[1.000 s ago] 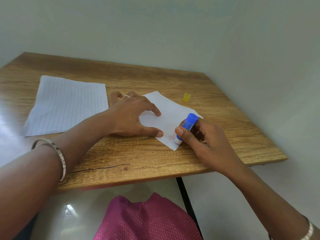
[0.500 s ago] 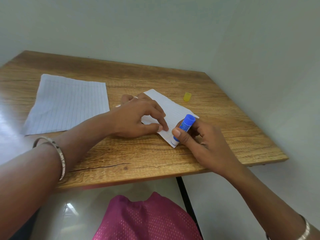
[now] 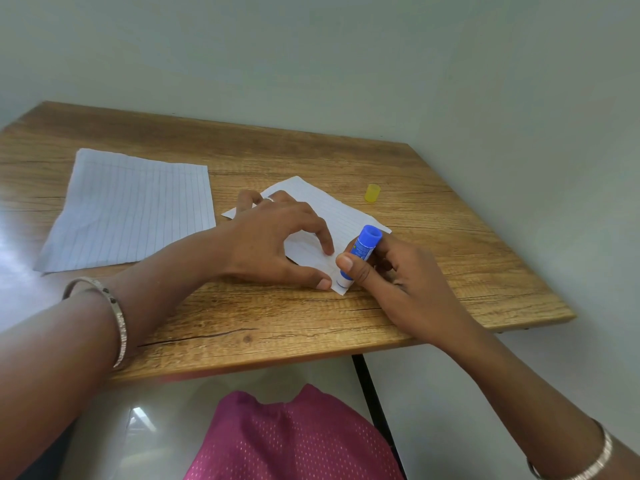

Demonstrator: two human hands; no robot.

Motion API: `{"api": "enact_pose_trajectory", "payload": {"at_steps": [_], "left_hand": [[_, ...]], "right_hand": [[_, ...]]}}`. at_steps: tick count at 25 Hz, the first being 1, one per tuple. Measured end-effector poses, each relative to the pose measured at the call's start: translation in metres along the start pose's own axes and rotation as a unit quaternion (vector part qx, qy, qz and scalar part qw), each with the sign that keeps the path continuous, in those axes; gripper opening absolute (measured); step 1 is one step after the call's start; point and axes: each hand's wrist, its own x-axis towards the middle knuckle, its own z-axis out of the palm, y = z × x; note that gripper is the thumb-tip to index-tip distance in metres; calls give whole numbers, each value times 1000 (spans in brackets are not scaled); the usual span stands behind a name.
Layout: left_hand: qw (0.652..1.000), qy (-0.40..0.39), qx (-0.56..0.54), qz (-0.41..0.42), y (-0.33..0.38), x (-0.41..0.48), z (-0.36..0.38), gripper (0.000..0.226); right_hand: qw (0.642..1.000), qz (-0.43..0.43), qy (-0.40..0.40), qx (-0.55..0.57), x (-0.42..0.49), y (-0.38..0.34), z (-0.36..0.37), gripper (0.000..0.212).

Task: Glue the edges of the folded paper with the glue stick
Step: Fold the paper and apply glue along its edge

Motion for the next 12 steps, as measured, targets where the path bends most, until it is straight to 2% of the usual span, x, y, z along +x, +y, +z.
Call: {"api": "enact_pose_trajectory", "payload": {"at_steps": [8, 12], "left_hand": [[999, 29, 0, -21, 4, 0, 2, 61], [1000, 13, -6, -24, 3, 1, 2, 61]], "right_hand": [[1000, 0, -5, -5, 4, 2, 0, 42], [1000, 4, -14, -9, 9, 7, -2, 38]]}}
